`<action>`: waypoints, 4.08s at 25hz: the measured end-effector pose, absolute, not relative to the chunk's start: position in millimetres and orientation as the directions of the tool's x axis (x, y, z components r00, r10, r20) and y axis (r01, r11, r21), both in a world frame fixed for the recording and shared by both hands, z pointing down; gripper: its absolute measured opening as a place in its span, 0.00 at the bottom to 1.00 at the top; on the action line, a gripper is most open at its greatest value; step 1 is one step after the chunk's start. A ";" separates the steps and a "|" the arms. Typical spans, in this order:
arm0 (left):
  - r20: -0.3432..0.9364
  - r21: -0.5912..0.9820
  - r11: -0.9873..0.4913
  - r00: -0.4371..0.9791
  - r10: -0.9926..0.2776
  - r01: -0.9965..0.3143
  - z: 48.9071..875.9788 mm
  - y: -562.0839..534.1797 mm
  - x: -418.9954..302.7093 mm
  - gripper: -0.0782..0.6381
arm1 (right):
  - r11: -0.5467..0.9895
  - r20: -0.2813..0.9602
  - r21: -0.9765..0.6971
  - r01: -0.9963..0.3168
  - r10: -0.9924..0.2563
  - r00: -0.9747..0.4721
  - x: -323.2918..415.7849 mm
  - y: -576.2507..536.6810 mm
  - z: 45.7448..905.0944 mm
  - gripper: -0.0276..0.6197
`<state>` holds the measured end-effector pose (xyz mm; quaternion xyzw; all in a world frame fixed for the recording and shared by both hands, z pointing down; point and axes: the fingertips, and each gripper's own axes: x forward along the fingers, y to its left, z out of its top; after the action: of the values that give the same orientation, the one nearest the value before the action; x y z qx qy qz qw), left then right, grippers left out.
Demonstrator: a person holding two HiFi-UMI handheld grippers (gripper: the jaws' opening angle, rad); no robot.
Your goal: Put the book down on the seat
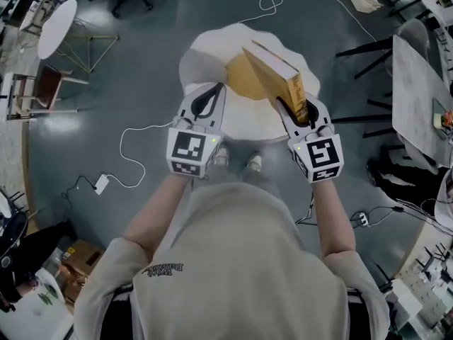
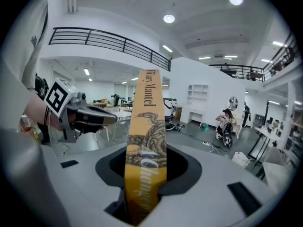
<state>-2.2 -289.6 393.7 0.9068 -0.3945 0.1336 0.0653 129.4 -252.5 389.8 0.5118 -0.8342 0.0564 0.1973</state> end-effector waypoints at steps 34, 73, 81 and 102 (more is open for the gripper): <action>0.653 0.082 -0.607 0.503 -0.567 -0.791 858.5 -357.3 37.5 0.12 | 0.811 0.830 0.221 -0.541 -0.448 -0.332 129.1 -365.4 911.5 0.27; 0.572 0.078 -0.660 0.576 -0.584 -0.747 657.3 -317.6 20.0 0.12 | 0.681 0.759 0.149 -0.717 -0.544 -0.359 118.4 -265.5 702.7 0.31; 0.432 -0.043 -0.698 0.617 -0.658 -0.714 532.0 -324.5 25.5 0.12 | 0.584 0.586 0.191 -0.789 -0.712 -0.386 126.7 -278.6 545.3 0.24; 0.142 -0.111 -0.749 0.736 -0.662 -0.653 332.6 -280.7 27.1 0.12 | 0.357 0.106 0.117 -0.927 -0.932 -0.346 145.7 -239.2 308.4 0.11</action>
<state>27.1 -280.7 332.6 0.9312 -0.3530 0.0867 -0.0268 145.7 -239.2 308.4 0.5666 -0.8202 -0.0181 0.0772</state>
